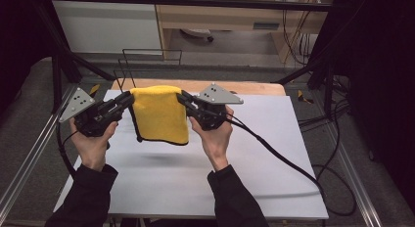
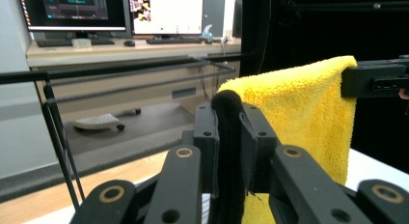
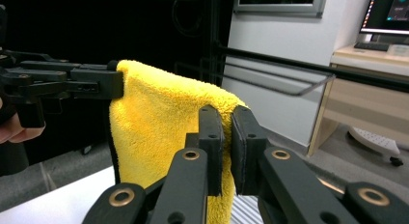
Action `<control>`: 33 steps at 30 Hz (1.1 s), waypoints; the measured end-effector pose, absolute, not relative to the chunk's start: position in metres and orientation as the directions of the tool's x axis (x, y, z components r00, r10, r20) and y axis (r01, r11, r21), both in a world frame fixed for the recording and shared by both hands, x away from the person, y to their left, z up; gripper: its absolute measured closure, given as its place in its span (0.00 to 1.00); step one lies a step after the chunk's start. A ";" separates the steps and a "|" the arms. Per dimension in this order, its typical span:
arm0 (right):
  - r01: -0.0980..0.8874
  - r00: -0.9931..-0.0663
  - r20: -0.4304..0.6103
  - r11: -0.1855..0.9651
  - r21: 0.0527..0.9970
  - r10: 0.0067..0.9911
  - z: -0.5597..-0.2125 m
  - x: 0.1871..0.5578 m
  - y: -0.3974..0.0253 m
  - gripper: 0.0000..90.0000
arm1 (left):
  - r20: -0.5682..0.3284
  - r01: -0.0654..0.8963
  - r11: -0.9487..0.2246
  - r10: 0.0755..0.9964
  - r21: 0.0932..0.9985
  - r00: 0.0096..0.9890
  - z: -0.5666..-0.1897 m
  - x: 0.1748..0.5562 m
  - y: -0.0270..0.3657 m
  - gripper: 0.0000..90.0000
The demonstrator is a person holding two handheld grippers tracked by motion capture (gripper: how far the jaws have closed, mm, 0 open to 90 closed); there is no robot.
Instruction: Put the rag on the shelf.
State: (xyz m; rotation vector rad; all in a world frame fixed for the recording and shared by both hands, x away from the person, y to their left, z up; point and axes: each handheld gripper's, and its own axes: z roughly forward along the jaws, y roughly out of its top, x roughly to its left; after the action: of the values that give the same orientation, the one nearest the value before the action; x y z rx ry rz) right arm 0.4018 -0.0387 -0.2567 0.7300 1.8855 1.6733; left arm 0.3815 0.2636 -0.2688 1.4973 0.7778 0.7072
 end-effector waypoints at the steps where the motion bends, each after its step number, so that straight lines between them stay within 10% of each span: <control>1: 0.051 -0.724 -0.028 0.095 0.994 0.689 -0.255 0.402 -0.038 0.94 | -0.014 0.058 -0.025 0.811 0.998 0.585 -0.267 0.382 0.264 0.87; 33: -0.036 -0.703 -0.041 0.022 0.999 0.710 -0.213 0.420 -0.023 0.94 | -0.030 -0.050 0.070 0.834 0.996 0.551 -0.228 0.397 0.273 0.88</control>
State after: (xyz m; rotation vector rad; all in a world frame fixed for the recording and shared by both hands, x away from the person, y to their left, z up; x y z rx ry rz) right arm 0.4200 -0.0228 -0.2130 0.6871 1.7494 1.7381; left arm 0.3969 0.2726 -0.2279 1.3435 0.7511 0.7692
